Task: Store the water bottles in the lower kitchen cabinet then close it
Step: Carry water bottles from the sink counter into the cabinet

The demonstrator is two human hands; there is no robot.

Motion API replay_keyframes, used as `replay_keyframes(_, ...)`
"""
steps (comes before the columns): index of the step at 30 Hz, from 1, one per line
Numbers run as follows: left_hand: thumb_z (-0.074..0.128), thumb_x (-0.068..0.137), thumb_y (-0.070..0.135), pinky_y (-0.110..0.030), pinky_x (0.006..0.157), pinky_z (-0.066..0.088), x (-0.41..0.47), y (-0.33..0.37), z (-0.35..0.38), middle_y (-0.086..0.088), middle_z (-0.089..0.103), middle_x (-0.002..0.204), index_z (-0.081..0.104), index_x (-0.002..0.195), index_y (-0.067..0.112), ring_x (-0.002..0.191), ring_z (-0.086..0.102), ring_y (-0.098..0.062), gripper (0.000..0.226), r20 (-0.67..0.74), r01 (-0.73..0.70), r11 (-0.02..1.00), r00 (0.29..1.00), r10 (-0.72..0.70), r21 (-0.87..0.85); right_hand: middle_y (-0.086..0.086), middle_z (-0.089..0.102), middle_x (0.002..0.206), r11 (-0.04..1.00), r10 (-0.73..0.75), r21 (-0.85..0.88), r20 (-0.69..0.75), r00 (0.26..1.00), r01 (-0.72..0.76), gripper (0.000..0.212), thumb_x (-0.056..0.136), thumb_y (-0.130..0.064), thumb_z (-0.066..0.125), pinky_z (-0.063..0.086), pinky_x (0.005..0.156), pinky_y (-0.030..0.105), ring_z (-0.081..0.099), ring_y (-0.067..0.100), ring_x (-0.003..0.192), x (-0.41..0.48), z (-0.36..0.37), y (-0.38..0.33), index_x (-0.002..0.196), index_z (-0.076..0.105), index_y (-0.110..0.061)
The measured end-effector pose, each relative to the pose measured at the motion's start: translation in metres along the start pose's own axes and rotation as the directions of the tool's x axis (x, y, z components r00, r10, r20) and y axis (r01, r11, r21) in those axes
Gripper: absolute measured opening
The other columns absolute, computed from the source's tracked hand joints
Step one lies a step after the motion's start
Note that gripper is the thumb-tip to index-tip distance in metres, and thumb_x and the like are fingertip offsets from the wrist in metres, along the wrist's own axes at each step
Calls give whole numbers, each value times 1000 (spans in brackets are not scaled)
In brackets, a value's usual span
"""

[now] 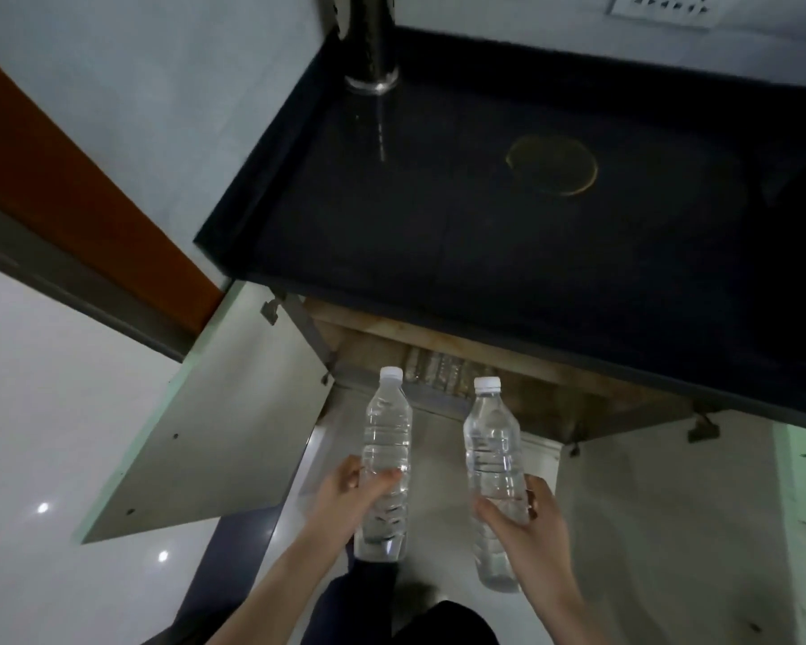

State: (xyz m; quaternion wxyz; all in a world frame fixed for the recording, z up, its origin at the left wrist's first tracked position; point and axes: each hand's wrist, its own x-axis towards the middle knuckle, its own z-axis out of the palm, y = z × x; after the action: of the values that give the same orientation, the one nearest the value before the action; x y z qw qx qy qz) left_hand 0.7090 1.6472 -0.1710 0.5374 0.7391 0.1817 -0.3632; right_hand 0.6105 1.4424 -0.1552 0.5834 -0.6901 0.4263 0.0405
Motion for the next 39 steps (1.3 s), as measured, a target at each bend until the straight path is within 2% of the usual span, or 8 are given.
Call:
replay_keyframes(8,80,80,20,-17,46,47,185,-72,25,2,70,70,61,85,11,55,67,-6,21,19,-26,999,1000,25,25,-3,73,78,1000,21,19,-21,1000,-20,34,68,-11,88,43,52,8,66,0,64,145,81,113,91,64,-18)
replay_keyframes(11,85,73,30,-36,70,60,269,-100,28,-1,72,75,66,90,13,72,72,-17,30,31,-55,997,998,54,52,1,73,76,1000,-10,26,-12,1000,10,33,68,-9,87,46,53,15,68,9,63,212,112,155,92,65,-15)
replay_keyframes(14,85,71,33,-24,69,56,350,-125,31,-4,74,85,69,91,16,74,71,-14,31,19,-138,988,990,137,76,0,72,76,996,-84,33,0,996,84,32,70,-2,85,44,48,7,64,-4,55,280,136,188,95,66,-12)
replay_keyframes(18,80,74,41,-37,86,56,438,-150,42,0,75,95,70,101,21,89,71,-16,34,20,-229,967,973,228,116,-5,74,85,984,-178,4,6,984,178,32,72,-14,85,46,56,13,67,-4,69,358,157,226,96,66,-24)
replay_keyframes(23,76,82,37,-12,49,42,532,-167,57,1,70,78,64,82,20,65,62,-5,21,-83,-274,949,954,289,157,-3,72,87,973,-228,26,-72,971,230,31,77,-22,82,47,58,22,69,13,77,420,170,262,98,60,-29)
replay_keyframes(28,82,68,49,-32,73,55,590,-181,64,-1,73,73,69,82,16,74,70,-23,38,-155,-300,935,931,329,188,-2,70,78,974,-182,85,-252,950,209,23,78,-24,82,46,50,21,68,13,66,456,166,294,93,65,-21)
replay_keyframes(32,78,77,43,-24,58,43,604,-184,73,0,68,69,64,73,17,71,66,-19,29,-197,-350,910,898,394,224,1,67,77,968,-155,139,-316,936,207,26,78,-20,80,45,49,21,65,14,66,467,150,310,95,61,-17)
replay_keyframes(39,81,70,49,-28,62,48,624,-189,78,2,69,72,63,74,18,70,67,-19,36,-282,-395,876,838,467,278,4,69,80,970,-200,61,-344,917,234,22,77,-19,81,48,67,31,67,23,78,479,143,328,83,60,-20)
